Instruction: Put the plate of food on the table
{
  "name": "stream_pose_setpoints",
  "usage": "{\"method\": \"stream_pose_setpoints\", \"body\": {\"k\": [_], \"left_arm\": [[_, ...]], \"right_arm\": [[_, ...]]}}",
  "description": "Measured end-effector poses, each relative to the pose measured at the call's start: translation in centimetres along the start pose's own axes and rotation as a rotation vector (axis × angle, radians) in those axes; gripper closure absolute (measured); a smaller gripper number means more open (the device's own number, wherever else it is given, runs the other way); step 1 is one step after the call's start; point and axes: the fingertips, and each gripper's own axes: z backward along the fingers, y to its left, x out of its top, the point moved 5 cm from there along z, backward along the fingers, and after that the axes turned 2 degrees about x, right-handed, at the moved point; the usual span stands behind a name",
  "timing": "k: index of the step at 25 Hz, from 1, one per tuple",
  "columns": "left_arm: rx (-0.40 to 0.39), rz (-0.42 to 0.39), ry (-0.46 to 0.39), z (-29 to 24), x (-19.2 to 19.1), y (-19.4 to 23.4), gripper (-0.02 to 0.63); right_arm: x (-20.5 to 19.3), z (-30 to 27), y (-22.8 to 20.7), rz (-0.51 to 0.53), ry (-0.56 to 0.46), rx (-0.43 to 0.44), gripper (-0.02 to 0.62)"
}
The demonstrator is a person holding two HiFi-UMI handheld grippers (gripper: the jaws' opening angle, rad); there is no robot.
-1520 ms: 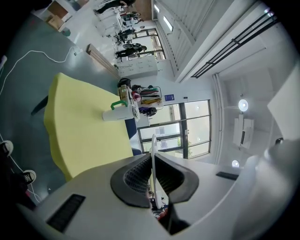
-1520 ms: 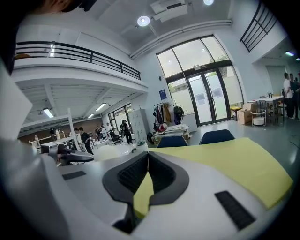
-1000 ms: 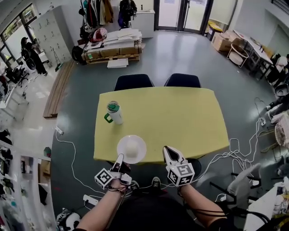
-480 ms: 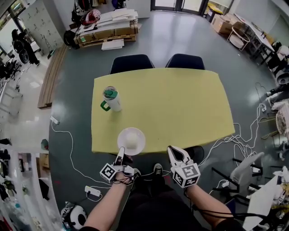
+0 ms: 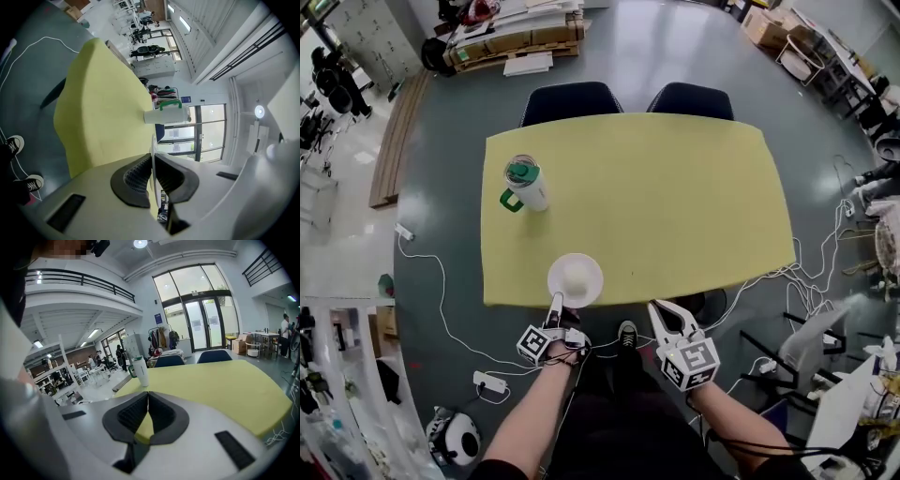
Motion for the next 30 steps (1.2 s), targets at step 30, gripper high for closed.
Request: {"method": "stream_pose_setpoints", "body": {"k": [30], "left_arm": [[0.296, -0.046, -0.070, -2.8, -0.3, 3.5, 0.559]], "right_arm": [[-1.5, -1.1, -1.9, -0.021, 0.035, 0.019, 0.581]]}}
